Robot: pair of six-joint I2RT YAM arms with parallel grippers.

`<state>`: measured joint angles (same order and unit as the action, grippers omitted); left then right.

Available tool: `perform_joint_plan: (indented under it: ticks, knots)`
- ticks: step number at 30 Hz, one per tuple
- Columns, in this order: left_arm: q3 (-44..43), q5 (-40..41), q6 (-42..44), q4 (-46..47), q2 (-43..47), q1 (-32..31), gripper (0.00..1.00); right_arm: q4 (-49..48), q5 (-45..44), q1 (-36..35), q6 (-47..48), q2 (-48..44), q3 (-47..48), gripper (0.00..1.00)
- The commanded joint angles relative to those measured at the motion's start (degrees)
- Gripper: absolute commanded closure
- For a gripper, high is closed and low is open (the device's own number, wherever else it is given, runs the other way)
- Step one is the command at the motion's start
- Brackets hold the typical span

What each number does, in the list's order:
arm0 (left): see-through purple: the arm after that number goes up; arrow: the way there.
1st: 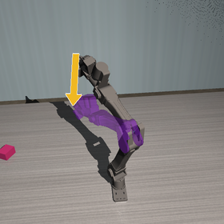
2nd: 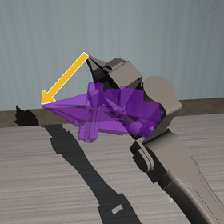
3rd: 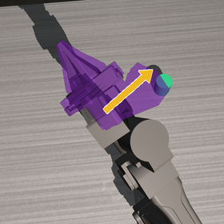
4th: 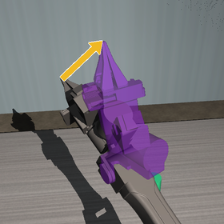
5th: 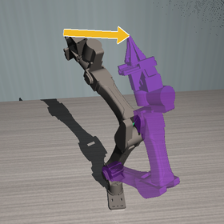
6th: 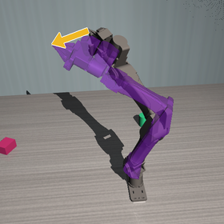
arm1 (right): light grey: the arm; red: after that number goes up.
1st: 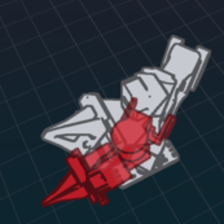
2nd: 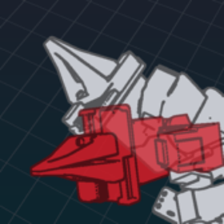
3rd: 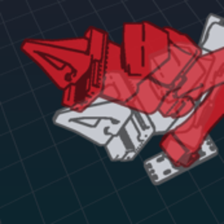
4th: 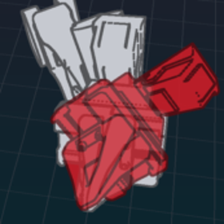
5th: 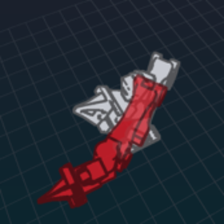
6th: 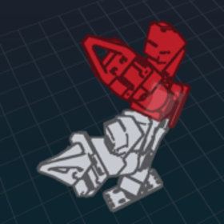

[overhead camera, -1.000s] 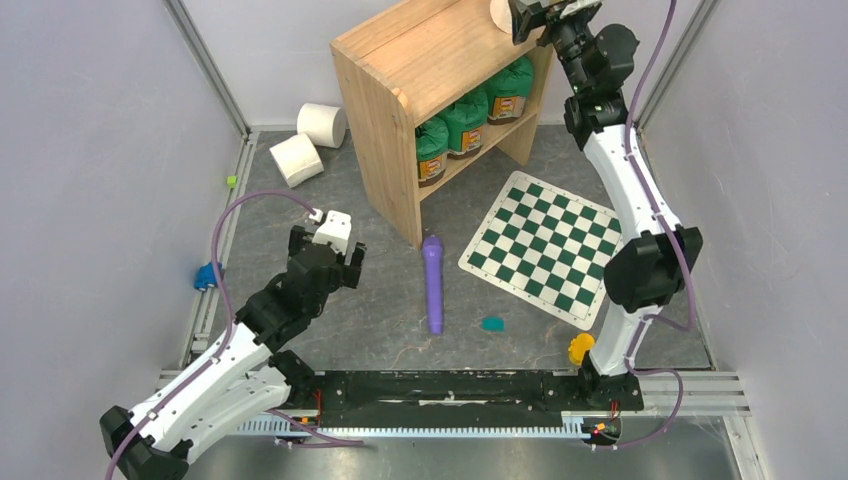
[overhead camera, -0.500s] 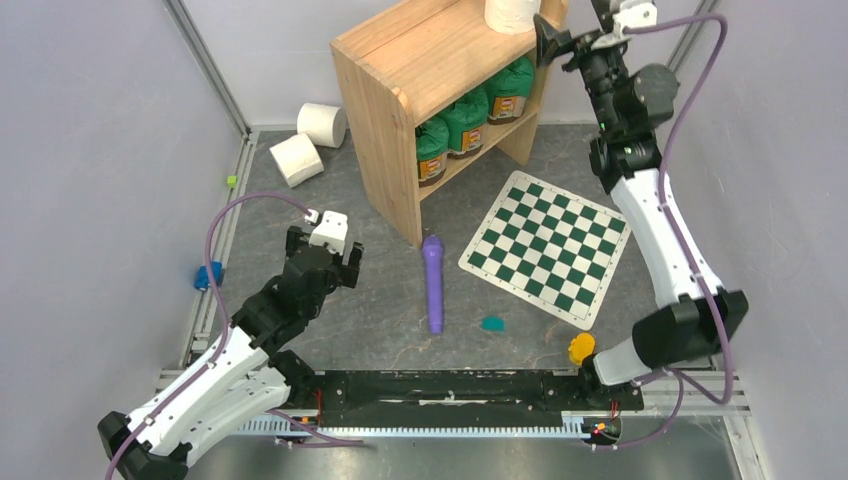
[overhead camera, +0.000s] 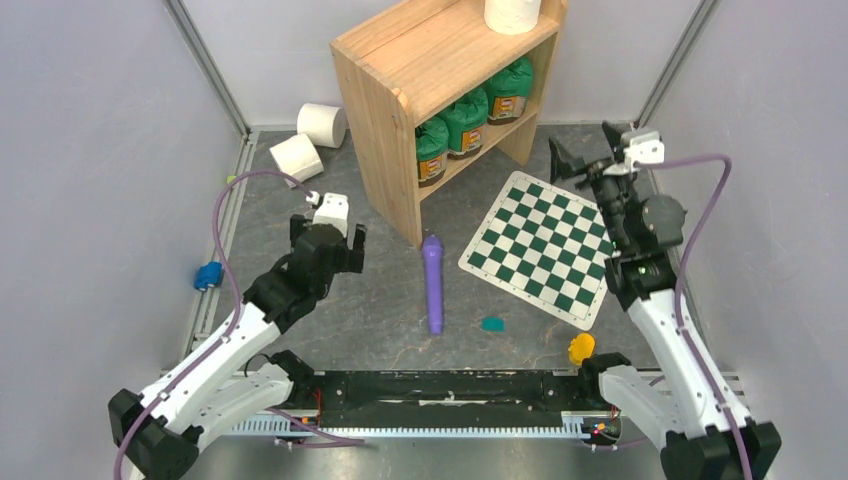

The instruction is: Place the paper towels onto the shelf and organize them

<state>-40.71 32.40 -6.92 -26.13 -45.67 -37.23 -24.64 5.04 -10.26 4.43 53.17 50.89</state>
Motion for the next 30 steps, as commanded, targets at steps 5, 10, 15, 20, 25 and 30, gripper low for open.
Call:
perform_joint_plan:
  ticks: [5,10,15,20,25,30]
  knots:
    - [-8.3,-18.0,-13.2,5.3,-11.6,19.4,0.01,5.5,0.6,0.2,-4.3,-11.5,-14.5,0.02]
    - [-10.0,-27.5,-17.8,11.3,-19.1,31.6,0.02,6.3,1.8,0.2,-6.3,-14.7,-18.7,0.02]
    - [-12.3,-36.4,-22.7,20.6,-27.7,42.6,0.03,6.9,-0.1,-1.6,-3.4,-16.6,-19.8,0.02]
    - [-16.1,-45.2,-27.4,30.1,-38.5,50.5,0.02,8.0,-3.0,-5.2,0.6,-17.1,-19.9,0.02]
    - [-20.0,-53.7,-31.2,41.5,-49.5,55.8,0.03,8.0,-3.1,-5.8,1.1,-17.2,-20.4,0.02]
    - [-27.9,-61.8,-34.1,46.3,-61.8,59.0,0.04,8.4,-4.1,-5.8,2.1,-16.8,-20.5,0.02]
